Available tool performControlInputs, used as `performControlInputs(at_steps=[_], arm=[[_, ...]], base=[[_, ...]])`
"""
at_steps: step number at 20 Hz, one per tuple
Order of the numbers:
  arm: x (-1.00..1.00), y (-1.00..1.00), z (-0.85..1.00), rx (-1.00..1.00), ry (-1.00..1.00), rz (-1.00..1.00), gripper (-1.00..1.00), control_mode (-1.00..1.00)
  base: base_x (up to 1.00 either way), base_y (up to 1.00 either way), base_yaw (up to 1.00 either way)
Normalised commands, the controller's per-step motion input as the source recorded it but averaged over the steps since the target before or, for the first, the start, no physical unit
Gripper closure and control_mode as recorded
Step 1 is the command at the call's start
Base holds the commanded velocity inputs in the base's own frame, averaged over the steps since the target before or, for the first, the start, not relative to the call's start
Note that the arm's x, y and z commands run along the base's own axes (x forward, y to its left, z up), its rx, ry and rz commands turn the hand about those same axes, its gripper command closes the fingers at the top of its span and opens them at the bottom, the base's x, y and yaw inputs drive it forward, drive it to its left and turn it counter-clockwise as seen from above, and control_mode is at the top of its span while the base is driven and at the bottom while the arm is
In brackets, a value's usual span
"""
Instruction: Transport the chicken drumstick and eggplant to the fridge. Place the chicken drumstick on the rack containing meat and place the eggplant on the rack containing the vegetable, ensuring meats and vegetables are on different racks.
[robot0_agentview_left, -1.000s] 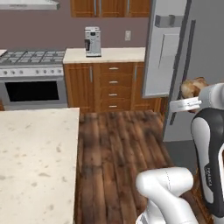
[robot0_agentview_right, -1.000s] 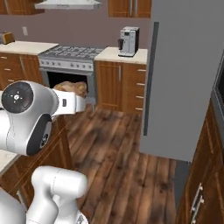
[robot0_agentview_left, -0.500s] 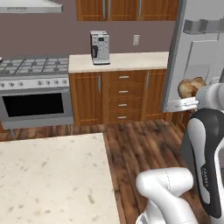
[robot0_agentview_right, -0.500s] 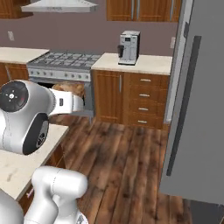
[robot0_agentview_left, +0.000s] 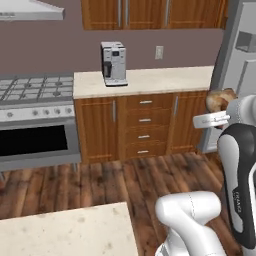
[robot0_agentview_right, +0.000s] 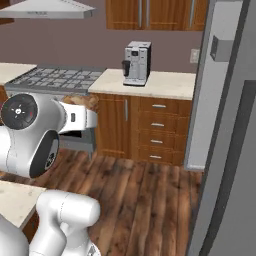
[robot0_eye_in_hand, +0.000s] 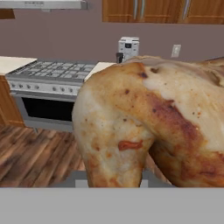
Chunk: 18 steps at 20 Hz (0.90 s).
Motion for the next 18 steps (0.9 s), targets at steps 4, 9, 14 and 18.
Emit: performControlInputs(at_steps=[4,9,14,18], arm=[[0.0,0.0,0.0,0.0,0.0,0.0,1.0,1.0],[0.0,0.0,0.0,0.0,0.0,0.0,1.0,1.0],[0.0,0.0,0.0,0.0,0.0,0.0,1.0,1.0],[0.0,0.0,0.0,0.0,0.0,0.0,1.0,1.0]], base=[[1.0,0.18,-0.26],[0.92,0.0,-0.47],[0.28,0.02,-0.77],[0.13,0.3,-0.93]])
